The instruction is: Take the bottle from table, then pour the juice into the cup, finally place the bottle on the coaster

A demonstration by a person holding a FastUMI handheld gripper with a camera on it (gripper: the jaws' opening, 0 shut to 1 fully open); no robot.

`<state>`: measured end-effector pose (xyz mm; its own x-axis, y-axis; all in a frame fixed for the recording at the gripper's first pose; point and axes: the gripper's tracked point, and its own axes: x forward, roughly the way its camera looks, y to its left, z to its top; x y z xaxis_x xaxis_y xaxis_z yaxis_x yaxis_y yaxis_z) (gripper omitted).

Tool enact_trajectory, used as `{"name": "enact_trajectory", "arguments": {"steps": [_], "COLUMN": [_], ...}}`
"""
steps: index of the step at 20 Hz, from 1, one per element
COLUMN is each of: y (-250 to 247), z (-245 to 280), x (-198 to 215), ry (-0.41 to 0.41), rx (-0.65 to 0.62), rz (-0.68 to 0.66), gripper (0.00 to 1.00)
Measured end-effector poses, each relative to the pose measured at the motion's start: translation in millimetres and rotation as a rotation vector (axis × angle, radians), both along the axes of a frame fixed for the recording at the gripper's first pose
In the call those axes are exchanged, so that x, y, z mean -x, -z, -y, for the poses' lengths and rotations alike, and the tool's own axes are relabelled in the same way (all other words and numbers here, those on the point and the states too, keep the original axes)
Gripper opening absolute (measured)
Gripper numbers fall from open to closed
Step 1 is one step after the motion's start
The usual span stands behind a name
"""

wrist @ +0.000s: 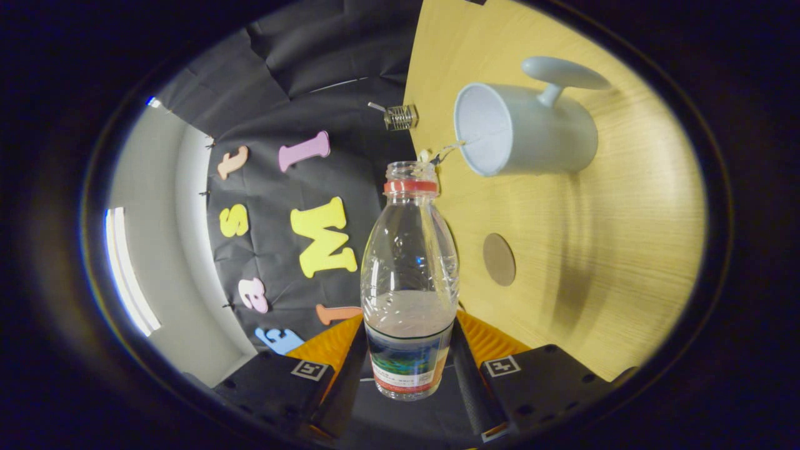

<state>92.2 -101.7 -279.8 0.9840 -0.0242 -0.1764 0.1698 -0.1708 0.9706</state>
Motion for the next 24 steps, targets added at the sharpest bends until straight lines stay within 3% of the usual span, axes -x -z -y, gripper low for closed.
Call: {"name": "enact_trajectory", "arguments": {"steps": [24], "y": [-35], "z": [0], "x": [-9], "ry": [0.021], "rx": [-0.115], "rz": [0.056], "gripper": [0.76]}}
